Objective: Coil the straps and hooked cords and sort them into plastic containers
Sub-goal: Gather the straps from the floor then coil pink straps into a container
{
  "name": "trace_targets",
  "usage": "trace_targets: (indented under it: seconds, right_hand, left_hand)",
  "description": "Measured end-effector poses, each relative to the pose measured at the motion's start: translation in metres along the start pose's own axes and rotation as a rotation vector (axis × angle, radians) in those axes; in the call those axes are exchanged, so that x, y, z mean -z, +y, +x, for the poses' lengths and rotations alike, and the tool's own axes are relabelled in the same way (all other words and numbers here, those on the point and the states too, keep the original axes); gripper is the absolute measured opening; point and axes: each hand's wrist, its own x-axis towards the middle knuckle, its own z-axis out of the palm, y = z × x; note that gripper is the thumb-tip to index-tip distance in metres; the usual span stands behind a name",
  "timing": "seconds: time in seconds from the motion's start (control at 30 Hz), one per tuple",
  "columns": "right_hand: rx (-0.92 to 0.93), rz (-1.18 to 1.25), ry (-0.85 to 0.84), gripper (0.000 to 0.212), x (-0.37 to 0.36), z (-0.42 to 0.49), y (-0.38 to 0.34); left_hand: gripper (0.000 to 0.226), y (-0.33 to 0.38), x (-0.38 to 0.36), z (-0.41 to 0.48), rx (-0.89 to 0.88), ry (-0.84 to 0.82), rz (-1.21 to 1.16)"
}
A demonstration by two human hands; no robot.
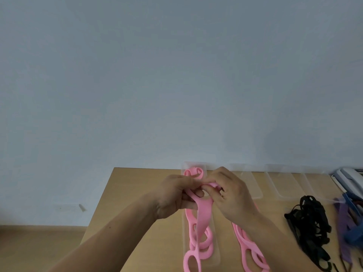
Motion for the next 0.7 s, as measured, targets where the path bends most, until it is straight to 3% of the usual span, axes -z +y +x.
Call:
trace_targets:
  seconds: [0.13, 0.23, 0.3, 0.33, 0.4, 0.47, 0.63, 0.7]
  right_hand:
    - [-0.228, 0.263, -0.073, 0.022, -0.003, -0.002, 0.005]
    - [-0.442, 0.579, -0.161, 0.021, 0.0, -0.002, 0.006]
    - [-0.51, 0.812, -0.168, 0.015, 0.002, 0.0, 0.006]
    - [-0.538, 0.89, -0.162, 0.023, 0.003, 0.001, 0.005]
    - [-0.595, 0.91, -0.163, 0.039, 0.005, 0.004, 0.004]
    - [-0.615, 0.848, -0.202, 0.042, 0.005, 0.005, 0.003]
    - [-0.587, 0.746, -0.261, 0.012, 0.012, 0.009, -0.003]
    - [-0.587, 0.701, -0.279, 0.011, 0.014, 0.01, -0.005]
  left_hand:
    - [0.004, -0.001, -0.002, 0.002, -0.057, 0.052, 0.064]
    - [0.021, 0.001, -0.003, 0.003, -0.11, 0.046, 0.115]
    - [0.017, 0.004, -0.003, 0.003, -0.146, 0.042, 0.137]
    - [0.013, 0.004, -0.003, 0.003, -0.161, 0.054, 0.152]
    - [0.01, 0.004, -0.001, 0.003, -0.188, 0.092, 0.21]
    - [0.009, 0.002, 0.0, 0.003, -0.214, 0.118, 0.285]
    - [0.007, 0.0, -0.003, 0.002, -0.302, 0.205, 0.451]
    - [0.008, -0.002, -0.005, 0.003, -0.32, 0.237, 0.496]
